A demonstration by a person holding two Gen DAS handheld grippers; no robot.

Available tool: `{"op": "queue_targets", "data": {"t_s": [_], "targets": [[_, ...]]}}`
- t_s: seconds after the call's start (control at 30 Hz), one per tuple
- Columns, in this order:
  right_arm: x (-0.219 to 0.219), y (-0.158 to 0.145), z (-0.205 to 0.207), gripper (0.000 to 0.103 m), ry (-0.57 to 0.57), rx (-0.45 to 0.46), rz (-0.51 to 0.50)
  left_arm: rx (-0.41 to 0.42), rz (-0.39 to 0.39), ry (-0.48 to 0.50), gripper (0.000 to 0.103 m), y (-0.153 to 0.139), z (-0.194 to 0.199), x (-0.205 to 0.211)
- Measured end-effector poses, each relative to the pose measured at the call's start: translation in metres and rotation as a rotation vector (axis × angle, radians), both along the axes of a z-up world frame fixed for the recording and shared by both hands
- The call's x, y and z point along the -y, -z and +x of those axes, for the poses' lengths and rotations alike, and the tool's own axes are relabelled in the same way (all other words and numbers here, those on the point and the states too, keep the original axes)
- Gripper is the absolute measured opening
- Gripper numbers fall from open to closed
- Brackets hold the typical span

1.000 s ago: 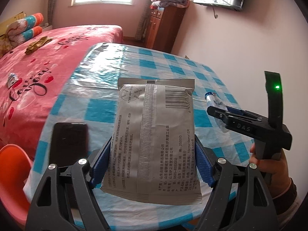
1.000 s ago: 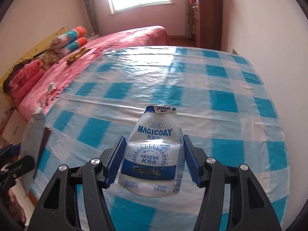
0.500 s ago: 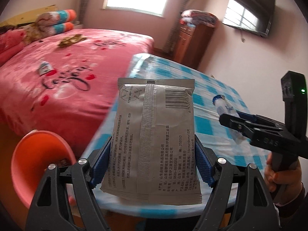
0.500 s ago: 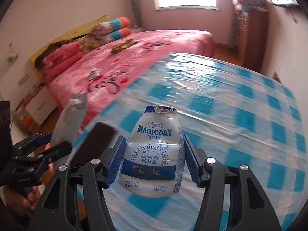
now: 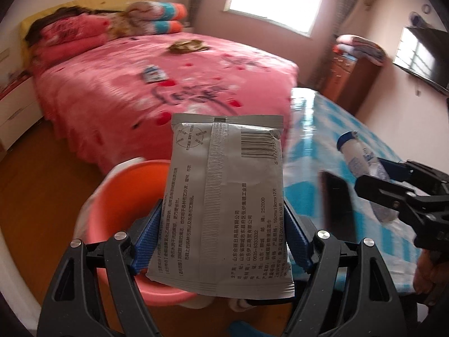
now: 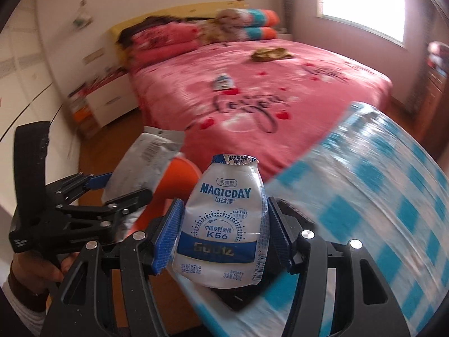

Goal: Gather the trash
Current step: 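Carry both items over the orange bucket and open both grippers, then return both tools from the bucket to the table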

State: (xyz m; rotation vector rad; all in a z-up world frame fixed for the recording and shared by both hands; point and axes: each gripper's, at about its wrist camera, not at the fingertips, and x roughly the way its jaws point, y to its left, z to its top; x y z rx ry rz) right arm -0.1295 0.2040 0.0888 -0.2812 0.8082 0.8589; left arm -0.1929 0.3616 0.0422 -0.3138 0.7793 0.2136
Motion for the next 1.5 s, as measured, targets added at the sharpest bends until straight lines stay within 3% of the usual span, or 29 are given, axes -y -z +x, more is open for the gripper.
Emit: {"op": "queue_targets", "data": {"t_s": [0.3,0.67,0.73,0.8,1.1,1.5], "targets": [[-0.078,0.022,-0.012,0.06,-0.136,-0.017,-0.077,-0.067,-0.018,-0.113,0.079,0.031,-0.012,-0.049],[-0.114,0.044,-0.014,0.061,-0.18,-0.002,-0.145,-0.103,-0.052,-0.16,0.079,0.056,-0.01,-0.07],[-0.117,0.048,-0.014,0.07,-0.176,0.0,-0.161,-0.112,-0.05,-0.174,0.08,0.06,-0.009,-0.073],[-0.116,0.049,-0.013,0.082,-0.167,-0.006,-0.143,-0.119,-0.045,-0.195,0.08,0.062,-0.009,-0.075],[-0.092,0.037,-0.009,0.088,-0.118,-0.04,-0.076,-0.117,-0.032,-0.225,0.089,0.058,-0.01,-0.075],[-0.041,0.014,-0.007,0.089,-0.008,-0.013,-0.018,-0.096,0.075,-0.181,0.092,0.033,0.0,-0.043]]}}
